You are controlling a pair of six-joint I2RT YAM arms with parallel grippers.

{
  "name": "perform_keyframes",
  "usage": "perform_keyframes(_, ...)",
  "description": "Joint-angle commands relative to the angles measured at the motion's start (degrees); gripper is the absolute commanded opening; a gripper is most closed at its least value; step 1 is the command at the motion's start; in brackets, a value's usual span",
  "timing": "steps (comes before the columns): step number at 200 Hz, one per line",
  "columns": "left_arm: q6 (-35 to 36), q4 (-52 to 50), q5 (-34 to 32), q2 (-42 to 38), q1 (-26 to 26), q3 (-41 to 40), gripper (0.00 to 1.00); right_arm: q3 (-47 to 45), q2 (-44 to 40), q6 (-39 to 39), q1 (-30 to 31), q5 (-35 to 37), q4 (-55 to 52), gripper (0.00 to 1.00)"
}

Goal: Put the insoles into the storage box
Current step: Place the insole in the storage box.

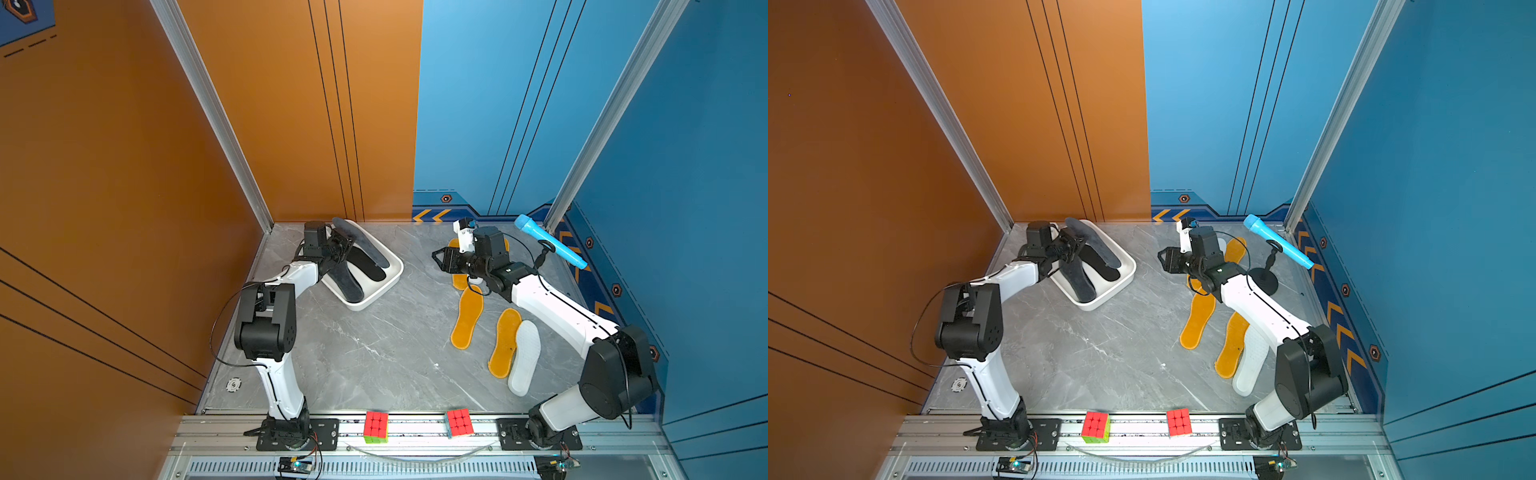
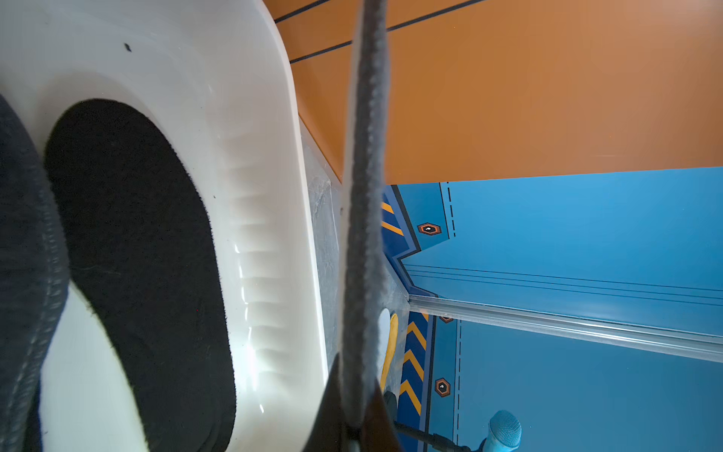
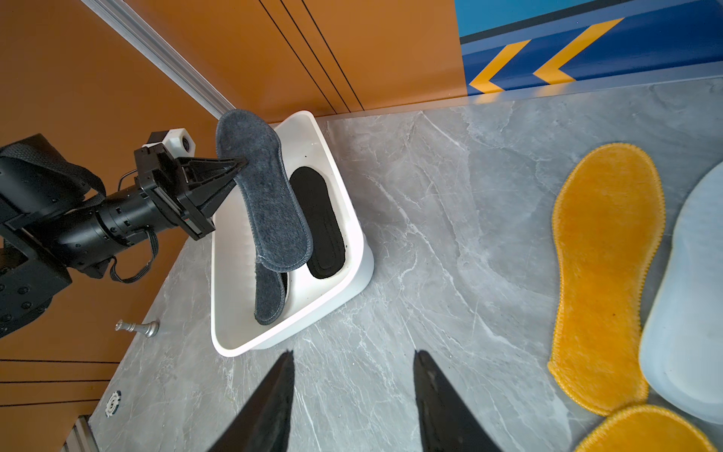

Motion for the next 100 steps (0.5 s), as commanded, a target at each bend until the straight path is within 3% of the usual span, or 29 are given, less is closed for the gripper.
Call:
perform_keyframes(1,0.32,-4.43,0.48,3.1,0.08,2.03,0.0,-1.37,-1.46,1.57,-0.98,-1.3,2.13,0.51)
perform_keyframes(100,3.29,-16.95,-2.04,7.23,-0.75,9.85,0.0,-3.49,-1.14,3.37,-3.18,-3.82,5.11,0.51)
